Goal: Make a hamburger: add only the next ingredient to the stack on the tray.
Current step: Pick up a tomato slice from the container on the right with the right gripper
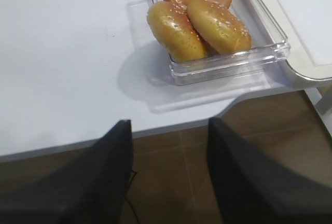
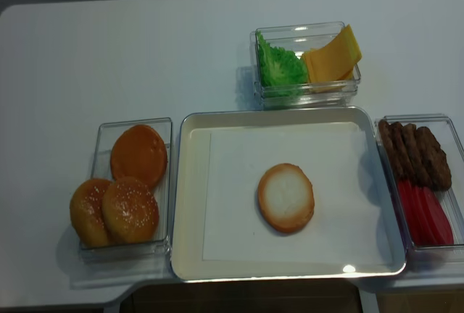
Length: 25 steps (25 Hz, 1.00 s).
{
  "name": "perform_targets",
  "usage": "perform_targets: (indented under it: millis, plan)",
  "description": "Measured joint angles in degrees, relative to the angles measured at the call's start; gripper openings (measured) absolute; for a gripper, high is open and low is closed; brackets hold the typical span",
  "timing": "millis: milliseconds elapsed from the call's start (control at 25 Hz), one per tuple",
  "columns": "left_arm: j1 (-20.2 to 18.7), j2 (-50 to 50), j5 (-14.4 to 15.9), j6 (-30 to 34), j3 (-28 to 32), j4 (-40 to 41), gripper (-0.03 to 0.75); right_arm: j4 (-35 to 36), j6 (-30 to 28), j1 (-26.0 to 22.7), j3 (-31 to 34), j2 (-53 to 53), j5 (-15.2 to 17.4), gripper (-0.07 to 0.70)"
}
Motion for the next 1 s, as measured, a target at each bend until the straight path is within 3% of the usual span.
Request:
perform_targets:
  millis: [440,1000]
  plan:
    - [0.00,0.00,0.00,0.00,0.00,0.00,0.351,2.39,1.41,0.86,-14.82,26.71,-1.11,0.375]
    - [0.00,0.00,0.00,0.00,0.00,0.00,0.351,-9.16,12.64,11.77,-19.46,50.20,5.08,0.364]
